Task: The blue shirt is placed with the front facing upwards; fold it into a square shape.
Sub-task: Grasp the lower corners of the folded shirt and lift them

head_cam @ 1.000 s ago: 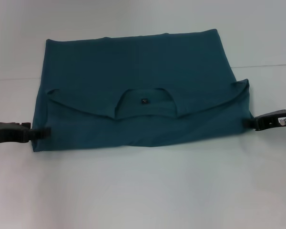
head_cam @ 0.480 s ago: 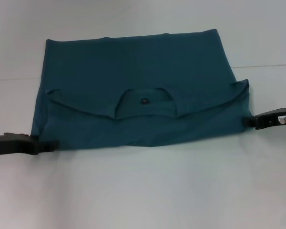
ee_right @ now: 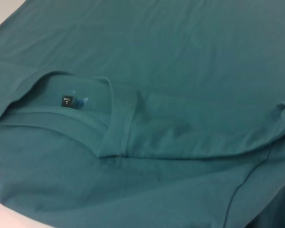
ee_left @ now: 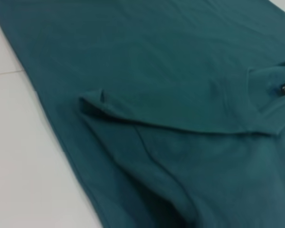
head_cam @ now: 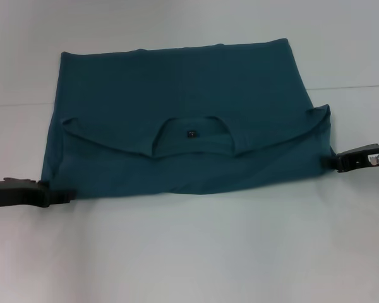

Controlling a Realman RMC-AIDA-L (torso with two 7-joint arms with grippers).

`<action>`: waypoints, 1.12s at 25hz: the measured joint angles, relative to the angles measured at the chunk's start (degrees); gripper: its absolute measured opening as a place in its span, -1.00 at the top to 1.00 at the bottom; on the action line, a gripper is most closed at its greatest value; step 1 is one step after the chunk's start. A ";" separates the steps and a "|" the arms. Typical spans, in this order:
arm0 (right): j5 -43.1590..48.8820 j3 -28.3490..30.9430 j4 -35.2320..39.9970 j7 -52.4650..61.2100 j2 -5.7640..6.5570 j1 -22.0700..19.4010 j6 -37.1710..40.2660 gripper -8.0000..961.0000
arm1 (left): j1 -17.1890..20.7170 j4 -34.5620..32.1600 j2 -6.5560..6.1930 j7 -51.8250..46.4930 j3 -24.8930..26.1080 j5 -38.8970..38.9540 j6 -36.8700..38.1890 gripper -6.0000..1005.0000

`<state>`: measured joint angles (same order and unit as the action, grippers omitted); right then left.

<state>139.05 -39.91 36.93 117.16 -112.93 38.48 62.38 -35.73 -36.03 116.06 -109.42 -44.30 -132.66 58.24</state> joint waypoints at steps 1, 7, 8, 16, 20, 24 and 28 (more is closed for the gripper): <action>0.00 0.00 0.00 0.00 -0.01 -0.05 0.01 0.89 | 0.00 0.00 0.00 0.00 0.00 0.00 0.00 -0.46; 0.00 0.00 0.03 0.00 -0.01 -0.15 0.02 0.89 | -0.05 0.52 0.15 -0.09 0.00 -2.17 -0.19 -0.46; 0.00 0.00 0.04 0.00 0.00 -0.16 0.02 0.89 | -0.05 0.54 0.16 -0.09 0.00 -2.17 -0.26 -0.45; -0.01 0.00 0.07 0.00 -0.11 -0.27 0.02 0.89 | -0.04 0.72 0.46 0.12 0.09 -2.19 -1.51 -0.43; -0.01 0.00 0.08 0.00 -0.18 -0.36 0.07 0.89 | -0.32 2.15 0.02 0.15 0.06 -2.16 -2.59 -0.15; -0.01 0.00 0.08 0.00 -0.18 -0.42 0.10 0.89 | -0.41 2.70 -0.21 0.18 0.02 -2.22 -2.73 0.15; -0.01 0.00 0.08 0.00 -0.18 -0.45 0.11 0.89 | -0.38 2.77 -0.21 0.31 -0.02 -2.36 -2.71 0.47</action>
<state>139.04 -39.90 37.01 117.16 -113.12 38.03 62.50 -36.11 -33.27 115.85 -109.11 -44.31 -135.01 55.53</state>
